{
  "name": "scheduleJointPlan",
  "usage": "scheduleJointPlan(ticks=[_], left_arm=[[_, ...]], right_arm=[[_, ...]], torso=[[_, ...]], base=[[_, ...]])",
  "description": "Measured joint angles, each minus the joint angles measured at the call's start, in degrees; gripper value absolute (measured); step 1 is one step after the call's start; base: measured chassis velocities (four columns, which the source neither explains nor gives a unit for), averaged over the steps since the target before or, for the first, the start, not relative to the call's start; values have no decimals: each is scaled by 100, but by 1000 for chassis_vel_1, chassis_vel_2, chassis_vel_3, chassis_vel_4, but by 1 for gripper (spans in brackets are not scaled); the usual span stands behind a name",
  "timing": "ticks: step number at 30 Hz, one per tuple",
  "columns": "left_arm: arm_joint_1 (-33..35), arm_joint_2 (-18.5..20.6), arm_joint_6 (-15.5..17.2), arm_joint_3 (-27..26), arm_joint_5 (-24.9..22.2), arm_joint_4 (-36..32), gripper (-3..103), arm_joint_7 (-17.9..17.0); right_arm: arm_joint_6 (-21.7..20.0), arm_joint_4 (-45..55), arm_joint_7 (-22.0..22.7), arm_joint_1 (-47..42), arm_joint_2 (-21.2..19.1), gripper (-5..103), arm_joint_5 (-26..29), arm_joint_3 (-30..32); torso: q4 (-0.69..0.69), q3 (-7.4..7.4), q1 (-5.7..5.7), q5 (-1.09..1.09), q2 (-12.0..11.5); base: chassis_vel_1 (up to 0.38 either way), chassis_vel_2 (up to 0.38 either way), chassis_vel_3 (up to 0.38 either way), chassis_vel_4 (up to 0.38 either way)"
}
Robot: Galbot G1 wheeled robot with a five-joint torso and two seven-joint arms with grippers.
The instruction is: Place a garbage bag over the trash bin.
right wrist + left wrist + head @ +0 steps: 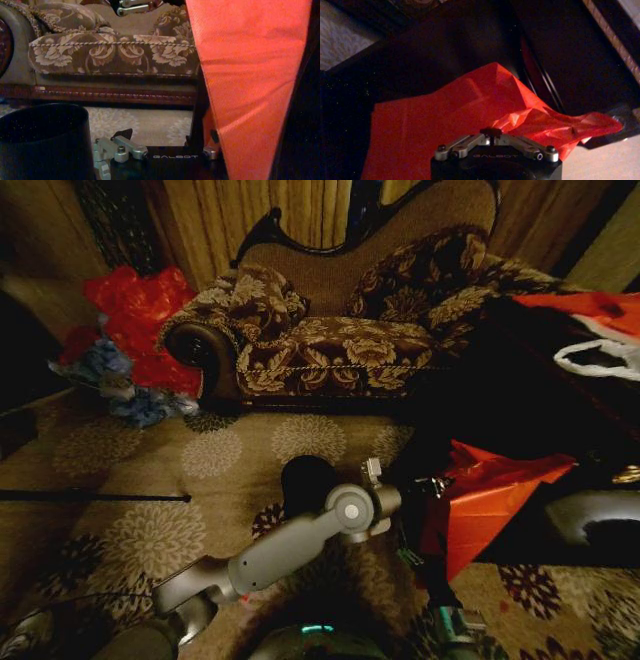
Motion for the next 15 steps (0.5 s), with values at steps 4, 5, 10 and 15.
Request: scheduleJointPlan(ticks=[4, 5, 10, 15], left_arm=[[61, 37, -11, -126, -83, -41, 0, 0], [106, 81, -12, -220, -92, -67, 0, 1], [332, 373, 0, -497, -114, -259, 0, 62], [689, 726, -55, -772, -158, -534, 0, 165]], right_arm=[[13, 0, -1, -48, -19, 100, 0, 18], [30, 0, -7, -73, -27, 100, 0, 34], [96, -21, -33, -125, -50, 100, -11, 75], [125, -30, -288, -176, -56, 100, -54, 54]], torso=[[0, 0, 0, 0, 0], [-1, 0, 0, 0, 0], [-1, 0, 0, -1, 0], [0, 0, 0, -1, 0]], base=[[0, 0, 0, 0], [0, 0, 0, 0], [0, 0, 0, 0], [0, 0, 0, 0]])
